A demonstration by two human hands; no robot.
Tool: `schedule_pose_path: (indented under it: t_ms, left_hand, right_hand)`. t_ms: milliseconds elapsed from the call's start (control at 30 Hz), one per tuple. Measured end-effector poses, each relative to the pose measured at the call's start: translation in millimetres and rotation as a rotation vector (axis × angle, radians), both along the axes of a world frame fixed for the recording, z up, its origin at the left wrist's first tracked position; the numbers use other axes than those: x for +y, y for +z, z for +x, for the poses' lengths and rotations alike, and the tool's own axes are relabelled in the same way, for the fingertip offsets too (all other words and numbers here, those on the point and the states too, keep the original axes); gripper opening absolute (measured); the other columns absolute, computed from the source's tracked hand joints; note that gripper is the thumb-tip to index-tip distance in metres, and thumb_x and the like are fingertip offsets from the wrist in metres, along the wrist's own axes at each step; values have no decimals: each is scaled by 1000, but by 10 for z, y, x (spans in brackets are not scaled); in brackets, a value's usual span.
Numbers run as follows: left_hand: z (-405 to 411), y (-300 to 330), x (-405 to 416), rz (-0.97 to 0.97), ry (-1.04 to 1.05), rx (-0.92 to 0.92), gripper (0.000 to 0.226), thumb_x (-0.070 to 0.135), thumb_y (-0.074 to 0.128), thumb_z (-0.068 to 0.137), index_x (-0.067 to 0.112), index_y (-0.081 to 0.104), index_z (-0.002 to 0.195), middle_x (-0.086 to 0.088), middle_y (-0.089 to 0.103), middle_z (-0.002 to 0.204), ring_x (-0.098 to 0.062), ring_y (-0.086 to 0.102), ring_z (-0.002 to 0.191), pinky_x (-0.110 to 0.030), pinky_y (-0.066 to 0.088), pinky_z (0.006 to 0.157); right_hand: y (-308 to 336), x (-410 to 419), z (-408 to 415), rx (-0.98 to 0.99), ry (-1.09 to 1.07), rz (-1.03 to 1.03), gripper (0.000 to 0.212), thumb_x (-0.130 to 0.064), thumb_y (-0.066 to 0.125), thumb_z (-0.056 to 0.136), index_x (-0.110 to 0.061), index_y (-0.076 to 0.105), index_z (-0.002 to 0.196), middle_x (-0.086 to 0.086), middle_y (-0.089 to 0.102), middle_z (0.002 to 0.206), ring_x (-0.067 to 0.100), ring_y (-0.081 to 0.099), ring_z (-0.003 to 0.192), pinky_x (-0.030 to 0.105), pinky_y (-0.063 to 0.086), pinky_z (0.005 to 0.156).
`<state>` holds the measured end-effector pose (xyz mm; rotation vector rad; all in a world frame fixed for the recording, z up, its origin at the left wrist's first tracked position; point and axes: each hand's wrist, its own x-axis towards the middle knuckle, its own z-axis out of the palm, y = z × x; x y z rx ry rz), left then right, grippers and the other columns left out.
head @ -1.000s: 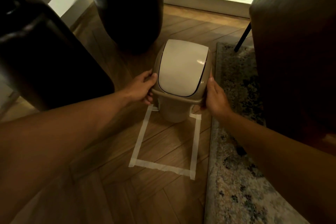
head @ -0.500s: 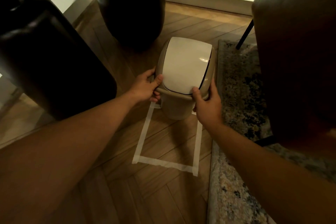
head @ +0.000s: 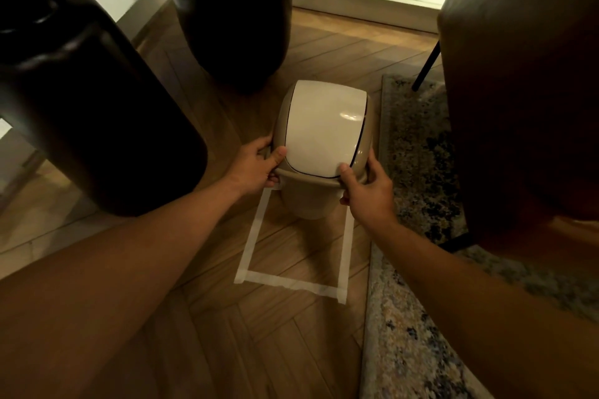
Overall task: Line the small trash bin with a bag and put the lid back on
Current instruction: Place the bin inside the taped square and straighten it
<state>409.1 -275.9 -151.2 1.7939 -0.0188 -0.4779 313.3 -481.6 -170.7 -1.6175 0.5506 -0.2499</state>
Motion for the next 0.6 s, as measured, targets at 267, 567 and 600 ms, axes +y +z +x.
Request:
schedule_pose_path:
  t_ms: [267,567,600]
  left_hand:
    - [-285,-88,174,0,-12,35,61,38,65,93,26,45,150,1,71,72,-11,61,55,-25,53,53]
    - [-896,12,543,213,-109,-52,69,47,57,97,32,26,157,3,67,69,-4,65,51,-16,49,46]
    - [-962,29,587,268,-132,-80,70,52,55,97,34,24,157,6,65,75,-2,67,55,-15,49,48]
  right_hand:
    - [22,73,-395,41,48,27,81,-35,75,95,-35,31,164,0,64,135,10,74,74,24,60,56]
    - [72,78,-1095,109,214,70,70,-38,64,103,-37,29,164,5,78,82,17,70,63,37,62,59]
    - [89,62,-1159,121,211,30,66,-40,61,103,-37,32,163,5,78,84,18,71,65,37,62,58]
